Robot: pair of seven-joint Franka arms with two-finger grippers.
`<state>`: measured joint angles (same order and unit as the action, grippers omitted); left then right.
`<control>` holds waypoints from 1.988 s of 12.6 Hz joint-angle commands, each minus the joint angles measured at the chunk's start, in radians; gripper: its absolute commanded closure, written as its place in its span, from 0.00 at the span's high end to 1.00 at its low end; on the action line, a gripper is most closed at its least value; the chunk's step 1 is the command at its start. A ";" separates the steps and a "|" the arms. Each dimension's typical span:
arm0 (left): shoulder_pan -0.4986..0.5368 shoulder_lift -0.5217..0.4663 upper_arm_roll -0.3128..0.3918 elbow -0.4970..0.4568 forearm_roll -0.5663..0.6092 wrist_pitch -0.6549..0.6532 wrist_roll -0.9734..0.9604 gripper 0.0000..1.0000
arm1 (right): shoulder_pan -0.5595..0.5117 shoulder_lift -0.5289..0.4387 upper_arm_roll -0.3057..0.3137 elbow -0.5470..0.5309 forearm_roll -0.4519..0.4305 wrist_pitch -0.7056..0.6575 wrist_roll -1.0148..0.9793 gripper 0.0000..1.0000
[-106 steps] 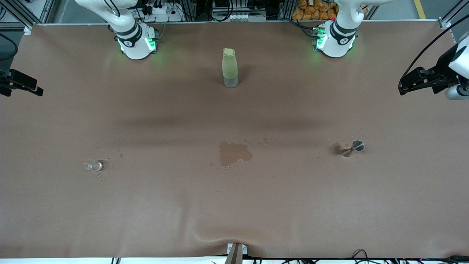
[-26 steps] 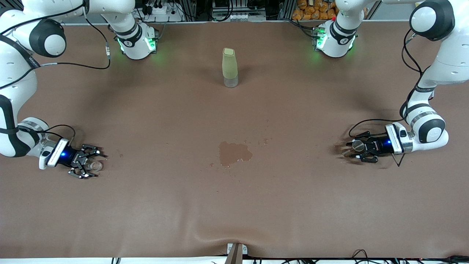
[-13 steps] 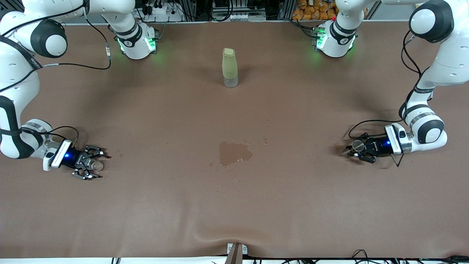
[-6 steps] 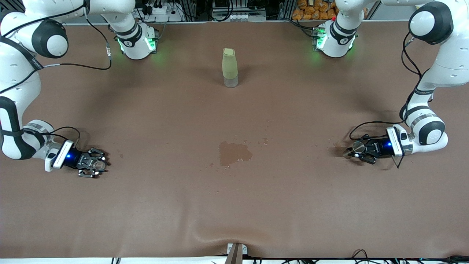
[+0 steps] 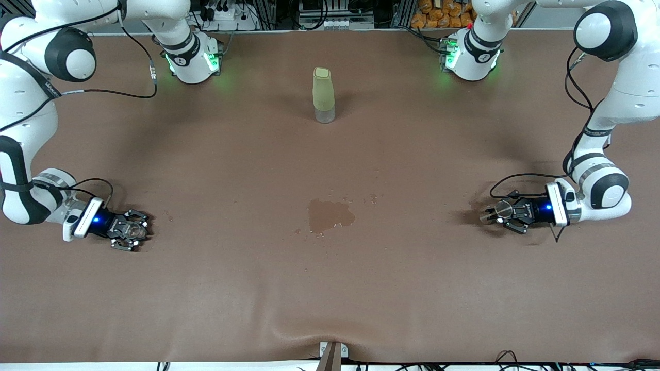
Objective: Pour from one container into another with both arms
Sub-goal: 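Close the left gripper on the jigger while the right gripper grasps the beaker, then lift the jigger with the left gripper and carry it toward the table middle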
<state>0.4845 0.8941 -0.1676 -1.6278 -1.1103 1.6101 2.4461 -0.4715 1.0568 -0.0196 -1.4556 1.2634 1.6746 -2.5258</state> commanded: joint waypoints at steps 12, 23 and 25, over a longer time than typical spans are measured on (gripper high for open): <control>-0.346 -0.063 -0.081 0.150 -0.019 0.054 -0.211 0.00 | 0.089 -0.104 0.041 0.061 0.010 -0.009 0.254 0.00; -0.702 -0.006 -0.073 0.233 -0.520 0.405 -0.136 0.00 | 0.264 -0.216 0.029 0.168 -0.062 0.079 0.481 0.00; -0.724 -0.004 -0.070 0.236 -0.569 0.454 -0.142 0.00 | 0.278 -0.248 0.035 0.172 -0.094 0.076 0.559 0.00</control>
<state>-0.2186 0.8709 -0.2510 -1.4277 -1.6274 2.0299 2.2969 -0.2110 0.8487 0.0223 -1.2810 1.2058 1.7515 -2.0371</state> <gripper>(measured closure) 0.789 0.846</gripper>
